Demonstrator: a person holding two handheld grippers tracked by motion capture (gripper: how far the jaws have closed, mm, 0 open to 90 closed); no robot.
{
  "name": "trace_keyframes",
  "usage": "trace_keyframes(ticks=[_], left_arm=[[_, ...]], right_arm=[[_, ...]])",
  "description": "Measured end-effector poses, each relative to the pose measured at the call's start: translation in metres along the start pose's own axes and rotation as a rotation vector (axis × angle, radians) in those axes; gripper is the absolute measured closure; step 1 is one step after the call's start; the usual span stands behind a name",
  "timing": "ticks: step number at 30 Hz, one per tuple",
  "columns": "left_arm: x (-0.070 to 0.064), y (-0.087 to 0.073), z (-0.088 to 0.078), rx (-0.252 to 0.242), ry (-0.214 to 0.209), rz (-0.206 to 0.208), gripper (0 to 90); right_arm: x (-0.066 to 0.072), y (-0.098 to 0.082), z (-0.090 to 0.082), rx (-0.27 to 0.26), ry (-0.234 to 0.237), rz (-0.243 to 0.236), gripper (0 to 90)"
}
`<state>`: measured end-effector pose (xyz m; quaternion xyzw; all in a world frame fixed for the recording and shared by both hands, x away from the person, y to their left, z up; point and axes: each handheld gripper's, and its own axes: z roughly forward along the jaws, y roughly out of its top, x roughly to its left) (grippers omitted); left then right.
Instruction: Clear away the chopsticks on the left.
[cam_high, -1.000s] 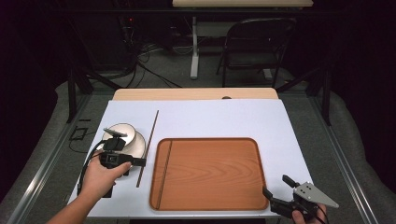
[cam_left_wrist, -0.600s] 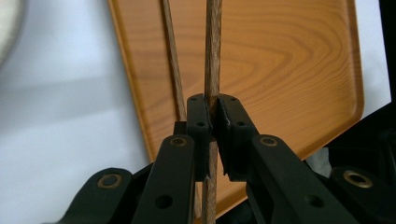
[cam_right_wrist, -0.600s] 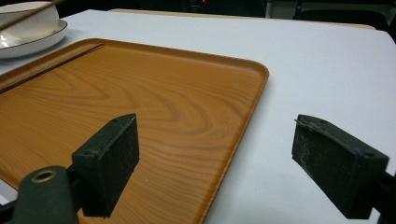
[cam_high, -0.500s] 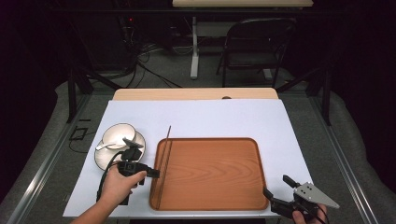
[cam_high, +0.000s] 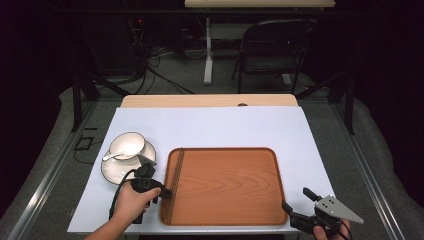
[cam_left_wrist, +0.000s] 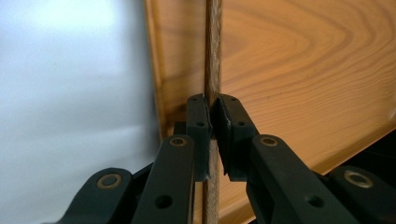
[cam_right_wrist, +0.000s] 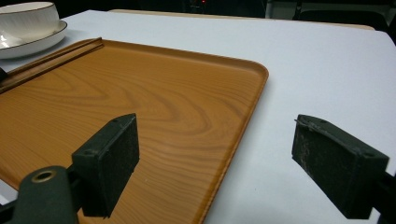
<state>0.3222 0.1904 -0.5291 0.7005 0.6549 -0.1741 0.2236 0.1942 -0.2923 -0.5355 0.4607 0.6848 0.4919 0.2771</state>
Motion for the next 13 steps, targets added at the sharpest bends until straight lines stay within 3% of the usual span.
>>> trace_keyframes(ticks=[6,9,11,12,13], left_arm=[[0.001,-0.004,0.0,0.002,-0.004,-0.006,78.7],[0.001,-0.005,-0.002,-0.009,-0.001,0.014,74.5],[-0.004,-0.009,-0.009,-0.042,0.017,0.074,71.1],[-0.004,-0.009,-0.009,-0.042,0.017,0.074,69.1],[-0.006,-0.014,-0.014,-0.09,0.037,0.133,66.3]], right_arm=[[0.0,0.0,0.0,-0.001,-0.001,0.001,14.3],[0.0,0.0,0.0,0.0,-0.001,0.003,14.3],[0.0,0.0,0.0,0.0,-0.002,0.001,14.3],[0.0,0.0,0.0,0.0,-0.002,0.001,14.3],[0.0,0.0,0.0,0.0,-0.002,0.002,14.3]])
